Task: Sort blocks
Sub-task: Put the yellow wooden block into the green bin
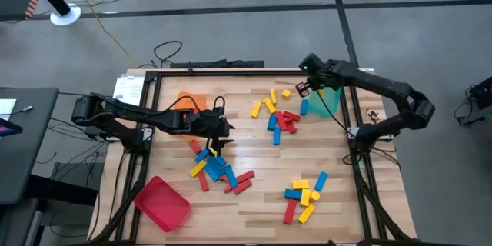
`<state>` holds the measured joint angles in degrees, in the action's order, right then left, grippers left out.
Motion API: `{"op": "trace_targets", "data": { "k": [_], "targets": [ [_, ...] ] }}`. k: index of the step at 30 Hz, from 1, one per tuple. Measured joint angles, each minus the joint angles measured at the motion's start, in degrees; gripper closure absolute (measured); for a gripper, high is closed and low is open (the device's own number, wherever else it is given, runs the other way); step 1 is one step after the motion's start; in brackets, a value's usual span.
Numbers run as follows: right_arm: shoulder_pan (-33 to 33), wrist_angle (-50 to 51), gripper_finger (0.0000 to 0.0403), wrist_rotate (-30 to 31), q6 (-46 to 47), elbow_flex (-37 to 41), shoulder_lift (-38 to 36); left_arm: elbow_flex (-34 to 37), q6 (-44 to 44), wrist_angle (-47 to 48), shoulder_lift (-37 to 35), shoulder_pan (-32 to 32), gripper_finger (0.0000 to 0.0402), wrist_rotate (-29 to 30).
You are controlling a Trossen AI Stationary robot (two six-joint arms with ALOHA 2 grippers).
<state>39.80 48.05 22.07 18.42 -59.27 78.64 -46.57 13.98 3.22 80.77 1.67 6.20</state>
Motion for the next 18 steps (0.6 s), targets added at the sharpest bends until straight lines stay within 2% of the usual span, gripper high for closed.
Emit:
{"op": "trace_targets", "data": {
  "k": [5, 9, 18],
  "targets": [
    [4.6, -4.2, 0.0363, -3.8, 0.9, 5.7, 0.8, 0.0, -0.5, 2.0, 0.0, -0.4, 0.0189, -3.1],
    [5.9, -4.5, 0.0357, -4.4, 1.7, 8.1, 2.1, 0.0, -1.3, 4.1, 0.0, -1.3, 0.0189, -4.6],
    [5.1, -5.3, 0.029, -4.3, 0.9, 9.3, 2.0, 0.0, -1.4, 8.9, 0.0, -3.7, 0.0189, -6.0]
  ]
}}
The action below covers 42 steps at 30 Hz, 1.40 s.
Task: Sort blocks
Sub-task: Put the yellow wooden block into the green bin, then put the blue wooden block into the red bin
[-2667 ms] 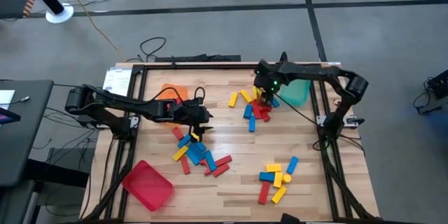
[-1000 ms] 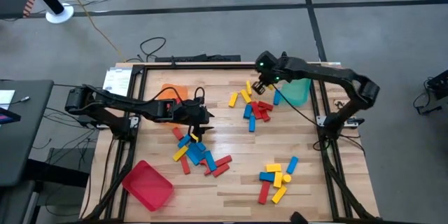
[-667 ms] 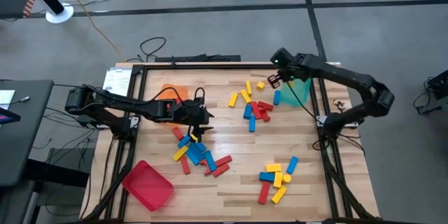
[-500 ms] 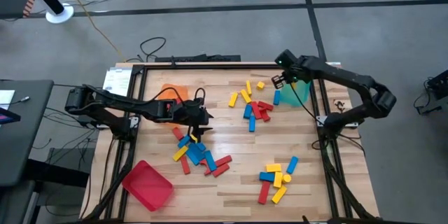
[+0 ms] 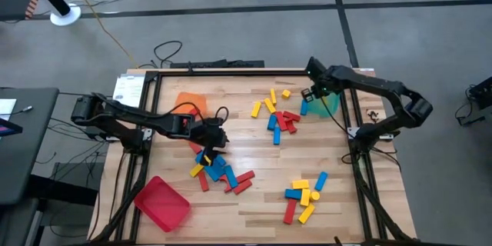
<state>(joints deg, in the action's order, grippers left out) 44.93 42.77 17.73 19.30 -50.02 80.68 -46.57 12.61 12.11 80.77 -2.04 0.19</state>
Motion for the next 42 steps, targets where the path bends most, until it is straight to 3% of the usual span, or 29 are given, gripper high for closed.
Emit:
{"op": "trace_targets", "data": {
  "k": [8, 12, 15, 24, 35, 39, 42],
  "targets": [
    [0.3, 0.0, 0.0226, -0.8, -0.4, 0.0, -0.8, 0.0, -0.7, 0.9, 0.0, -0.6, 0.0189, 0.0],
    [-1.3, 0.8, 0.0216, -5.6, -2.3, 0.0, -1.2, 0.0, -1.2, 3.0, 0.0, -0.6, 0.0189, 0.0],
    [-4.7, 1.4, 0.022, -5.9, -2.7, 0.0, -3.1, 0.0, -1.7, 4.6, -0.2, -0.6, 0.0189, 0.0],
    [-22.3, 1.5, 0.0235, -7.8, -3.7, 0.0, -9.3, 0.0, -6.2, 10.6, -0.2, -1.5, 0.0189, -5.3],
    [-47.0, -5.5, 0.0234, -9.0, -4.7, 0.0, -5.8, 0.0, -8.0, 12.8, -0.2, -9.1, 0.0189, -5.5],
    [-53.9, -11.5, 0.0234, -9.0, -5.9, 0.0, -3.7, 0.0, -8.9, 12.2, -0.2, -12.1, 0.0189, -4.9],
    [-58.1, -17.5, 0.0234, -9.0, -7.8, 0.0, -1.3, 0.0, -9.7, 12.8, -0.2, -13.8, 0.0189, 0.3]
  ]
}}
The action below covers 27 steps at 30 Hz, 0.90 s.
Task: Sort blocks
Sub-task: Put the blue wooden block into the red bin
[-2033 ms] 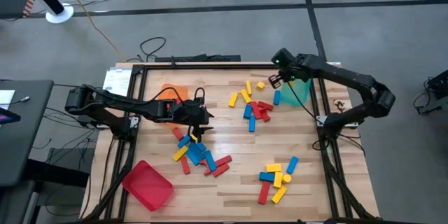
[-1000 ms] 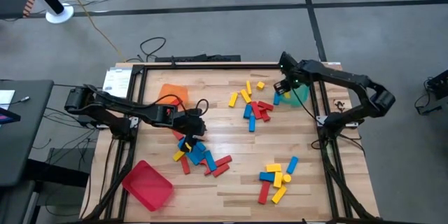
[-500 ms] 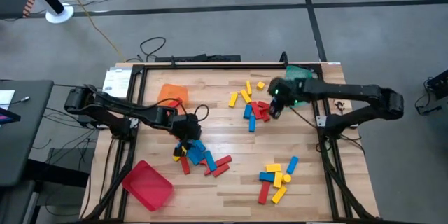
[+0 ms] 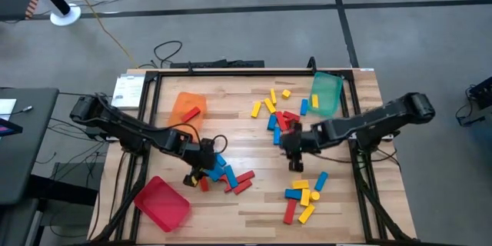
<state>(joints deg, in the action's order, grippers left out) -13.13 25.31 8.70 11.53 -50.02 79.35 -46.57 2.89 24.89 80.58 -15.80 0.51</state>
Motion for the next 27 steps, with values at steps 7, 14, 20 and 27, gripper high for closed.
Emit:
{"op": "trace_targets", "data": {
  "k": [7, 14, 20, 27],
  "targets": [
    [-5.7, -12.4, 0.0235, 0.0, -2.8, 0.0, 7.6, 0.0, 3.2, 0.1, 0.1, -0.2, 0.0189, 14.0],
    [-6.9, -18.7, 0.0235, 0.1, -1.6, 0.0, 13.8, 0.0, 9.0, 1.7, 1.1, 5.8, 0.0189, 16.0],
    [-8.2, -19.8, 0.0235, 0.1, 0.9, 0.0, 15.3, 0.0, 9.3, 5.3, 7.0, 9.9, 0.0189, 8.5],
    [-9.8, -21.7, 0.0235, 0.1, 0.7, 0.0, 15.1, -0.3, 3.5, 6.9, 11.8, 11.0, 0.0189, 8.4]
  ]
}}
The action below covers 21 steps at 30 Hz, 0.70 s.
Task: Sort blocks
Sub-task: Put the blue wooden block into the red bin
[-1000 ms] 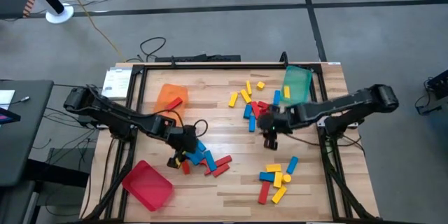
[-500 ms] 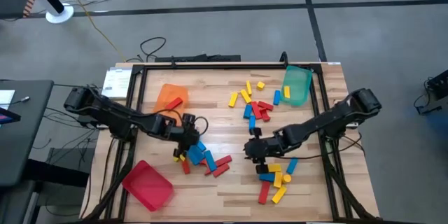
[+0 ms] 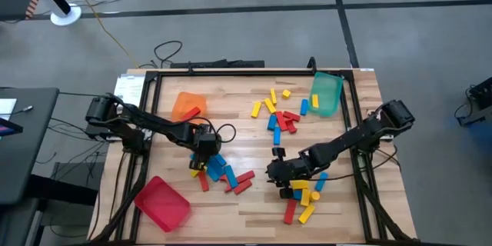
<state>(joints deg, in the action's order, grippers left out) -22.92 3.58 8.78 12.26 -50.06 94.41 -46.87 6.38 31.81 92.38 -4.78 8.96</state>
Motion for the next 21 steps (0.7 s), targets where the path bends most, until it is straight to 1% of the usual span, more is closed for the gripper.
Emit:
{"op": "trace_targets", "data": {
  "k": [2, 6, 9, 12, 16, 18, 21],
  "targets": [
    [0.1, 0.1, 0.0235, 0.0, -0.1, 0.0, 0.0, 0.0, 0.2, -0.2, 0.1, 0.0, 0.0189, -0.2],
    [0.7, 0.1, 0.0235, 0.0, -0.1, 0.0, 0.0, 0.3, 3.3, -2.7, -0.6, -0.2, 0.0189, -1.2],
    [1.2, 0.0, 0.0235, 0.1, -0.1, 0.0, 0.0, 0.2, 6.5, -4.1, -0.8, -0.8, 0.0189, 1.0],
    [1.2, -0.2, 0.0235, 0.1, -0.1, 0.0, 0.0, -0.1, 9.1, -5.8, -0.6, -0.8, 0.0189, 1.2],
    [0.8, -0.6, 0.0235, 0.1, -0.2, 0.0, 0.0, -0.1, 11.0, -11.5, -0.4, -0.5, 0.0189, 2.0],
    [0.9, -1.0, 0.0235, 0.1, -0.3, 0.0, 0.0, -0.4, 12.2, -15.9, -0.1, -0.4, 0.0189, 1.5],
    [0.9, -1.1, 0.0235, 0.1, -0.3, 0.0, 0.0, -0.3, 13.9, -17.4, 0.9, -0.5, 0.0189, -1.3]
  ]
}}
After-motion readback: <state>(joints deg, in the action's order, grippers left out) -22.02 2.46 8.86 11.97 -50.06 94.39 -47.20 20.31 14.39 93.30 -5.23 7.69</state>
